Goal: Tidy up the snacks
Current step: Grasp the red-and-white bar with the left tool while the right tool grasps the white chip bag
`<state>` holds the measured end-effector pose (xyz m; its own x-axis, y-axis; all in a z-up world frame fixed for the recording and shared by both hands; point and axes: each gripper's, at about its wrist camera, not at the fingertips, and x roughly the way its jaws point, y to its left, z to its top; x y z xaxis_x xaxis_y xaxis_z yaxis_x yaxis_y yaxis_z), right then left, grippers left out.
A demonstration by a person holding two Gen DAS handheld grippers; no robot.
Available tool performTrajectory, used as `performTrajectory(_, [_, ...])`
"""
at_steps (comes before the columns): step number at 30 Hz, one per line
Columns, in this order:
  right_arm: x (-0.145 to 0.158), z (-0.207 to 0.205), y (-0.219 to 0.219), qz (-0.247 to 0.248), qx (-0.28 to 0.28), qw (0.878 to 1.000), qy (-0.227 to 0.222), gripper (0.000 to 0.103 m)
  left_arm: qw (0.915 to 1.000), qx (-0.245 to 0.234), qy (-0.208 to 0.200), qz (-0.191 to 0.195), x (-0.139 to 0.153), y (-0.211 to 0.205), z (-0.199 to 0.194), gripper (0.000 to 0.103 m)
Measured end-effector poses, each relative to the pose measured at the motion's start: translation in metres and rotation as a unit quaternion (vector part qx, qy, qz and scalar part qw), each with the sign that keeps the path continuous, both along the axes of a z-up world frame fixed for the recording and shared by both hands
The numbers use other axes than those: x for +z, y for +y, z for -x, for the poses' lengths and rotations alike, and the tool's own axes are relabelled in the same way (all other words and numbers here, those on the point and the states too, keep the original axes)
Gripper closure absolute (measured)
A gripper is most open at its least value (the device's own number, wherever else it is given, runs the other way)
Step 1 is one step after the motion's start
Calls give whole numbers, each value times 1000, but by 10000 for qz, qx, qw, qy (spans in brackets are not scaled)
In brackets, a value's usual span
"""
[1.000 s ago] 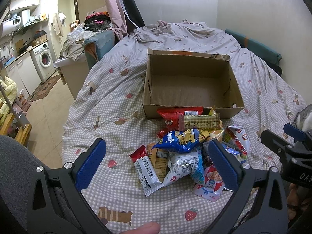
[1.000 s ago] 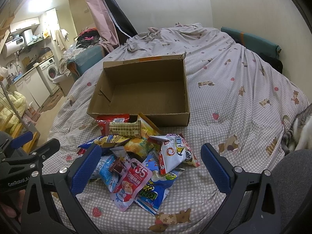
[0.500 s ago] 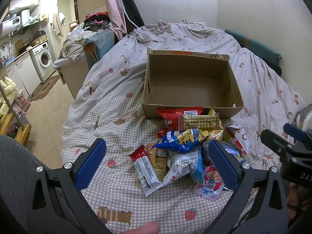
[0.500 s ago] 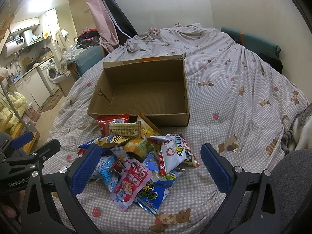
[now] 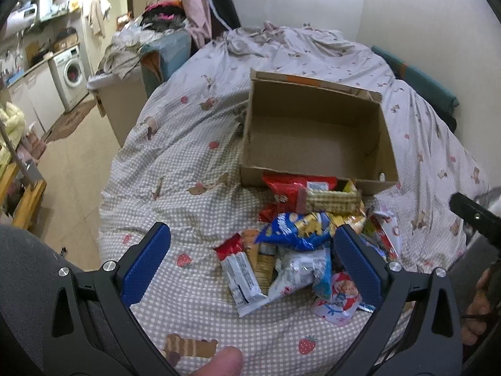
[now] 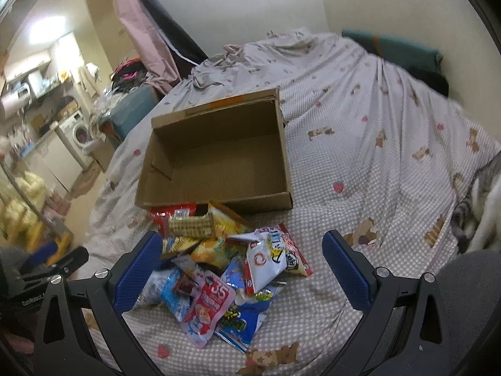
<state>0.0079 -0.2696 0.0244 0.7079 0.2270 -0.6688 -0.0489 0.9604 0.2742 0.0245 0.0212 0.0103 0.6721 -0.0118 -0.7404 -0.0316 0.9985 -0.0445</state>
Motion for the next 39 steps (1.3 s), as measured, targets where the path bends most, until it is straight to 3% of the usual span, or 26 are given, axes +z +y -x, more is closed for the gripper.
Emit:
performTrajectory(3, [-1, -21, -16, -445, 30, 9978, 486, 0, 9996, 28, 285, -30, 2, 7, -19, 0])
performTrajectory(6, [-9, -39, -24, -795, 120, 9914, 1036, 0, 9961, -186, 858, 8, -8, 12, -41, 0])
performTrajectory(10, [-17, -52, -23, -848, 221, 9869, 1353, 0, 9837, 16, 1775, 301, -39, 30, -65, 0])
performTrajectory(13, [-26, -59, -21, -800, 263, 9850, 1504, 0, 9694, 400, 2337, 632, -69, 44, -69, 3])
performTrajectory(17, [-36, -68, -23, -777, 245, 9834, 1619, 0, 9480, 765, 2939, 953, -114, 49, -68, 26])
performTrajectory(20, [-45, -72, -21, -725, 258, 9822, 1713, 0, 9294, 906, 3311, 1355, -140, 47, -64, 34])
performTrajectory(28, [-69, -89, -33, -967, 177, 9721, 2131, 0, 9276, 586, 3408, 1410, -158, 24, -59, 73])
performTrajectory(34, [-114, -103, -39, -1386, -26, 9440, 2996, 0, 9372, 468, 3242, 1197, -136, 11, -59, 74])
performTrajectory(39, [-123, -110, -18, -809, 327, 9441, 3179, 0, 9532, 368, 2868, 879, -107, 5, -47, 74])
